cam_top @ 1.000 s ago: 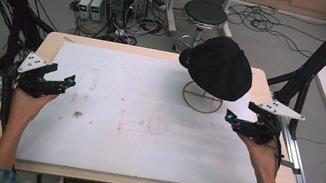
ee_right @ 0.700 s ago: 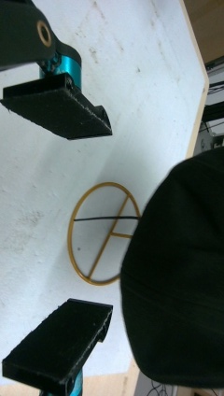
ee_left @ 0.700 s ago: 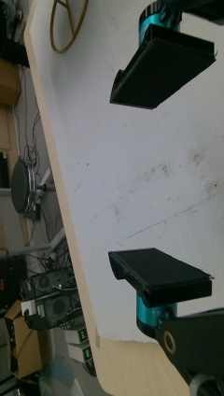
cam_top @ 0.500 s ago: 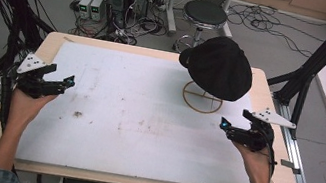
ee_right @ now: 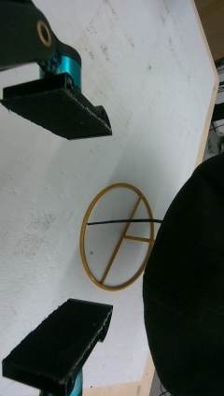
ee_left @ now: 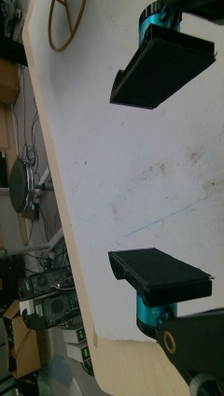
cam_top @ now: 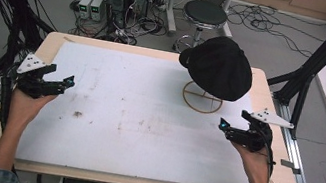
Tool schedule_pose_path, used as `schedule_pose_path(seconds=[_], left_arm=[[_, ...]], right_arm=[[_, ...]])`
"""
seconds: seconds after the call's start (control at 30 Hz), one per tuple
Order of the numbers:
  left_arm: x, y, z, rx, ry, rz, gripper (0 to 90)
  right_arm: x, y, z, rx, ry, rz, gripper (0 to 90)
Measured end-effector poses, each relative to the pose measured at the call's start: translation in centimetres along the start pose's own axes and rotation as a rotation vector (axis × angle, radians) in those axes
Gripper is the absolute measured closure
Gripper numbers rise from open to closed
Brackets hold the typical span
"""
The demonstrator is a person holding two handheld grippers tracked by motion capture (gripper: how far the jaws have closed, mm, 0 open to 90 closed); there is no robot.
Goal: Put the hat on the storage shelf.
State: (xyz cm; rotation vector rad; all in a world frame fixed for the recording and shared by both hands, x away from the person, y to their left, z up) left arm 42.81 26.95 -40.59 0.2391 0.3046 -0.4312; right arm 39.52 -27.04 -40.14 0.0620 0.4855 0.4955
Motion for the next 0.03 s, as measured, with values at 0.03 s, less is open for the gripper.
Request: schedule_pose_path(seconds=[0.03], left_arm=[[0.01, 0.02, -0.01, 0.0, 0.0, 0.001, 20.7]], right_arm=[[0.0, 0.01, 0.01, -0.001, 0.0, 0.001, 12.3]])
Point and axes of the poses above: each handheld gripper's, and its own axes: x roughly forward along the jaws, z roughly out of its top, y roughly to its left, the point moved 9 cm from there along x, roughly forward along the jaws, and after that the axes turned 10 degrees about x, right-handed, at the moved point
